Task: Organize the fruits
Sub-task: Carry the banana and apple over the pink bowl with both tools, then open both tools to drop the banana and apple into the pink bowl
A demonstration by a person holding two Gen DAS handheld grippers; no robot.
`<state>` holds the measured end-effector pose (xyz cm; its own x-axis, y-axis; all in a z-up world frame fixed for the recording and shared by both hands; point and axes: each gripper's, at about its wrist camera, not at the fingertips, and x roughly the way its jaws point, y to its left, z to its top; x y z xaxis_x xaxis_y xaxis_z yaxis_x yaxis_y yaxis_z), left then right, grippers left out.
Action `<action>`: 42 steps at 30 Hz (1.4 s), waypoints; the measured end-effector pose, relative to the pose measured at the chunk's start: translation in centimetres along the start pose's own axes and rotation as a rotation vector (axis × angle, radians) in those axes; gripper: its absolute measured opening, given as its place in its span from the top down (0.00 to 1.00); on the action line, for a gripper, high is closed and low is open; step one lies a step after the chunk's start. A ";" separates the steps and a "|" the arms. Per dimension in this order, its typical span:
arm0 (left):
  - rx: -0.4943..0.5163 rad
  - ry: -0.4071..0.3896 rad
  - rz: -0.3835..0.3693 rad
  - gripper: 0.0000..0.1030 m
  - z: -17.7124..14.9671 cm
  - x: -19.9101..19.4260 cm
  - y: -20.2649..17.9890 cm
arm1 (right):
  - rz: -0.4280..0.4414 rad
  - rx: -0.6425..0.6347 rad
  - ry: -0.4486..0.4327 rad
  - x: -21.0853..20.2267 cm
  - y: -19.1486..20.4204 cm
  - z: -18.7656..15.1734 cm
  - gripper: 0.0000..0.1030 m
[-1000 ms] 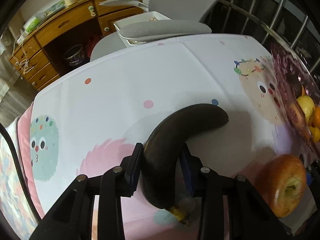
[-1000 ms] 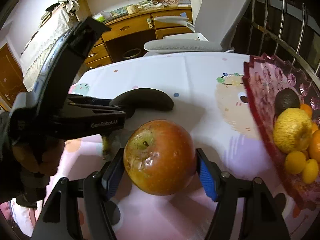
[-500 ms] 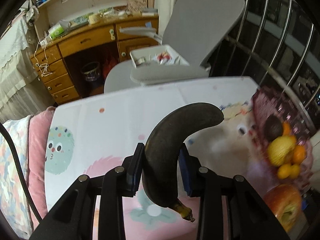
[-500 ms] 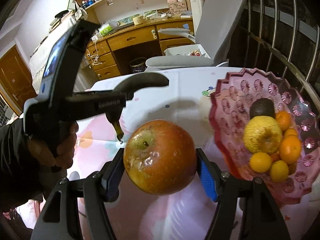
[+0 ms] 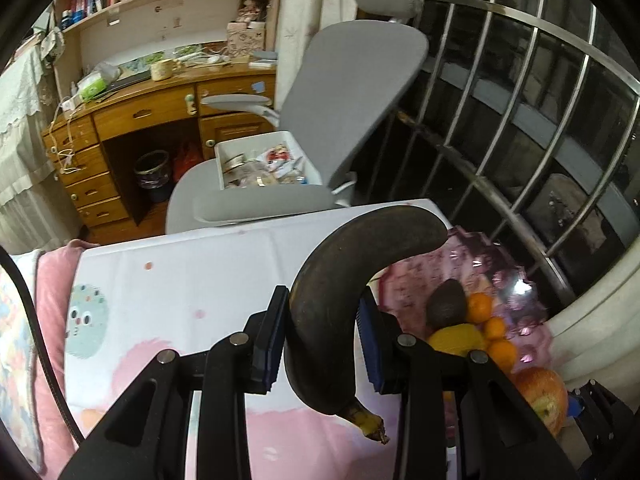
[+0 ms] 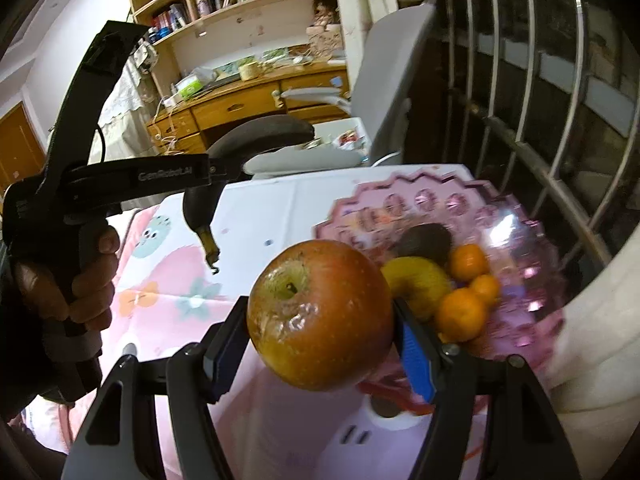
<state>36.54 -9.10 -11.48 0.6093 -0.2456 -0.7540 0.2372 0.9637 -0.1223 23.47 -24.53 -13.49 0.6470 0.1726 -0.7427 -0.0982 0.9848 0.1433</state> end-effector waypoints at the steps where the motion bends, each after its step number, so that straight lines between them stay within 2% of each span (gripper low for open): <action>1: -0.001 0.003 -0.008 0.69 0.0 0.1 -0.5 | -0.011 0.003 -0.005 -0.3 -0.6 0.1 0.34; 10: -0.018 0.067 -0.076 0.69 -0.3 2.9 -4.1 | -0.118 0.069 -0.023 -0.6 -5.7 0.1 0.34; 25: 0.023 0.210 -0.088 0.69 -1.5 8.3 -7.9 | -0.215 0.229 0.037 1.8 -11.9 -0.5 0.33; 38: 0.068 0.352 -0.131 0.68 -2.7 10.5 -9.5 | -0.204 0.329 0.130 3.5 -13.1 -0.7 0.33; 42: 0.068 0.340 -0.143 0.65 -2.6 9.3 -9.1 | -0.219 0.338 0.147 3.4 -12.8 -0.8 0.33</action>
<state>38.11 -19.92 -19.06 0.2832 -0.3172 -0.9051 0.3578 0.9105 -0.2072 26.38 -36.50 -18.35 0.5077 -0.0145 -0.8614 0.2987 0.9408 0.1602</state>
